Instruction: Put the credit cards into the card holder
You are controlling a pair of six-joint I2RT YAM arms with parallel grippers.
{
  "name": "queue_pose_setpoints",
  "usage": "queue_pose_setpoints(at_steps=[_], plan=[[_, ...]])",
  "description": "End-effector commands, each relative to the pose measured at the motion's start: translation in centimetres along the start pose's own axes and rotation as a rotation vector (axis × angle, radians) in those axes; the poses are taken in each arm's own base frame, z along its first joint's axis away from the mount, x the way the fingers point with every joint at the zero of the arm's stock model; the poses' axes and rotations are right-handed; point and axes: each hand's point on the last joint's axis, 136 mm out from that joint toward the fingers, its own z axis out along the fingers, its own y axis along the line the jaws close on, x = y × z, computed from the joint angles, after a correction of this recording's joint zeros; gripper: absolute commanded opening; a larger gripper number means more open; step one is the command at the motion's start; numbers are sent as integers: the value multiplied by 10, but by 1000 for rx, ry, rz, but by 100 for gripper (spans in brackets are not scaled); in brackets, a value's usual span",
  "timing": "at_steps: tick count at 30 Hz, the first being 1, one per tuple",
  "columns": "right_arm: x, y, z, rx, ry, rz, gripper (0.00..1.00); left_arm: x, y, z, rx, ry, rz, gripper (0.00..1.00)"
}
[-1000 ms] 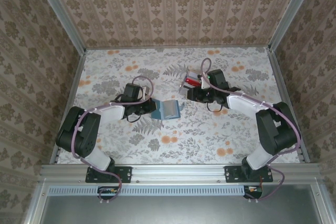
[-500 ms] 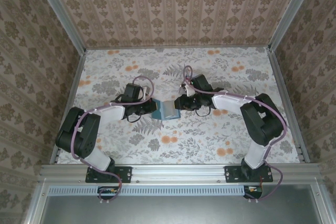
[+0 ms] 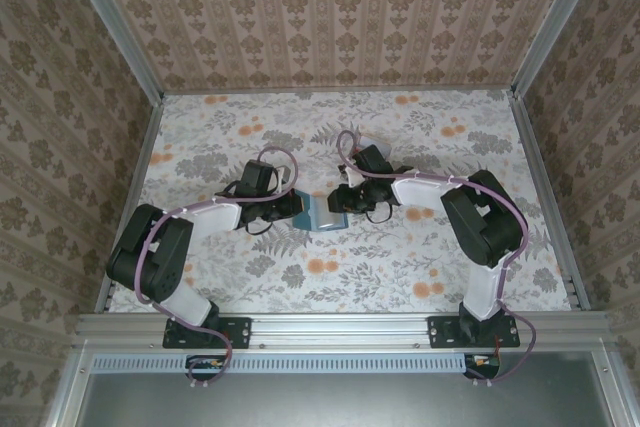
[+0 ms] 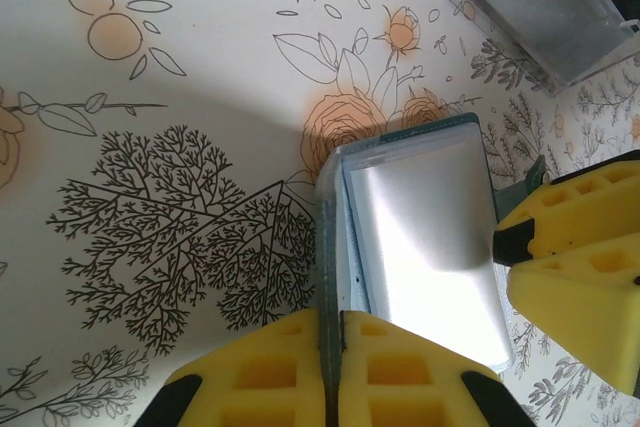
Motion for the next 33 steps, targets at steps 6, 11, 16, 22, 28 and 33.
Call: queue_pose_setpoints(at_steps=[6, 11, 16, 22, 28, 33], plan=[[1, -7, -13, 84, 2, -31, 33, -1, 2, 2, -23, -1, -19, 5], [4, -6, -4, 50, 18, -6, 33, 0, -1, 3, -12, -1, -15, 5], [2, 3, -2, 16, 19, -7, 34, 2, 0, 4, -11, -1, -20, 5], [-2, 18, -1, -52, 21, 2, 34, 3, -1, 5, -5, -4, -21, 5], [-4, 25, 2, -98, 31, 20, 34, 4, -2, 7, 1, 0, -24, 5], [-3, 28, 2, -117, 35, 19, 34, 6, -1, 8, 2, 0, -28, 5]])
